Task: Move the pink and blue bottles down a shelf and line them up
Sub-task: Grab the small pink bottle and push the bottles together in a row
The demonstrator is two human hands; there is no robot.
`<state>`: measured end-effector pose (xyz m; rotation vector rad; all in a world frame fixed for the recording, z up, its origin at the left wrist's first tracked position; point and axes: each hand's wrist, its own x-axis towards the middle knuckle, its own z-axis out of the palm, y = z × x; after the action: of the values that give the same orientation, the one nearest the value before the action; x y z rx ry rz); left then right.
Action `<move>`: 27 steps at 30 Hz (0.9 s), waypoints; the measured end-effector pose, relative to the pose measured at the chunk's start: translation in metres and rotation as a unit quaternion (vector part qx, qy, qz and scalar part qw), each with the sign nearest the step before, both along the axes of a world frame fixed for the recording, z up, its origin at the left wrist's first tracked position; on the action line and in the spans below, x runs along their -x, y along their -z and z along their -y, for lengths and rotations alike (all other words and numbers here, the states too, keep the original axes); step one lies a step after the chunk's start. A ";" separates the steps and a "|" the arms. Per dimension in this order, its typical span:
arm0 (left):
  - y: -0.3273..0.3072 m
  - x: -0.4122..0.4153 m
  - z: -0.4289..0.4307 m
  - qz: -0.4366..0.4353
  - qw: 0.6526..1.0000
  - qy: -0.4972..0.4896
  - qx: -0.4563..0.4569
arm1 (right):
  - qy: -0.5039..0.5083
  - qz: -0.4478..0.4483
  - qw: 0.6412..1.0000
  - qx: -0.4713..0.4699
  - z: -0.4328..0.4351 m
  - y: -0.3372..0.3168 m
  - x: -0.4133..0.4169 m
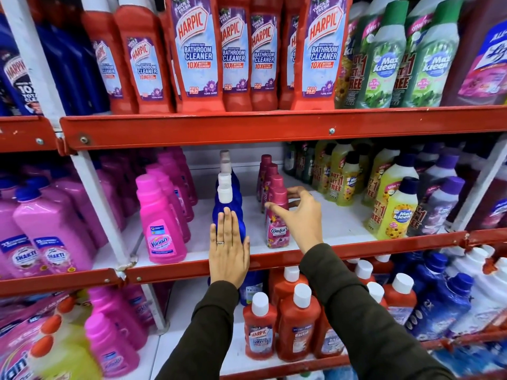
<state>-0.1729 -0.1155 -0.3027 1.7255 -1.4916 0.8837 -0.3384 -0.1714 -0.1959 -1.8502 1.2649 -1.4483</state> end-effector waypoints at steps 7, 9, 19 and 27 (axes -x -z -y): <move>-0.001 0.000 -0.001 0.001 1.000 -0.004 -0.010 | 0.016 -0.013 1.000 0.011 -0.002 0.001 -0.002; 0.000 0.001 -0.002 0.001 1.000 -0.009 -0.015 | 0.016 -0.016 1.000 0.014 -0.001 0.003 -0.002; -0.006 0.012 -0.016 -0.014 0.994 0.088 -0.055 | -0.037 0.020 0.999 -0.024 -0.003 0.014 -0.002; -0.032 0.077 -0.020 -0.424 0.830 0.326 -0.160 | -0.150 0.158 0.950 -0.225 -0.025 0.035 0.011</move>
<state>-0.2497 -0.0959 -0.2705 1.3414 -1.4365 -0.4833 -0.3494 -0.1465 -0.2312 -1.3700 1.0000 -1.1200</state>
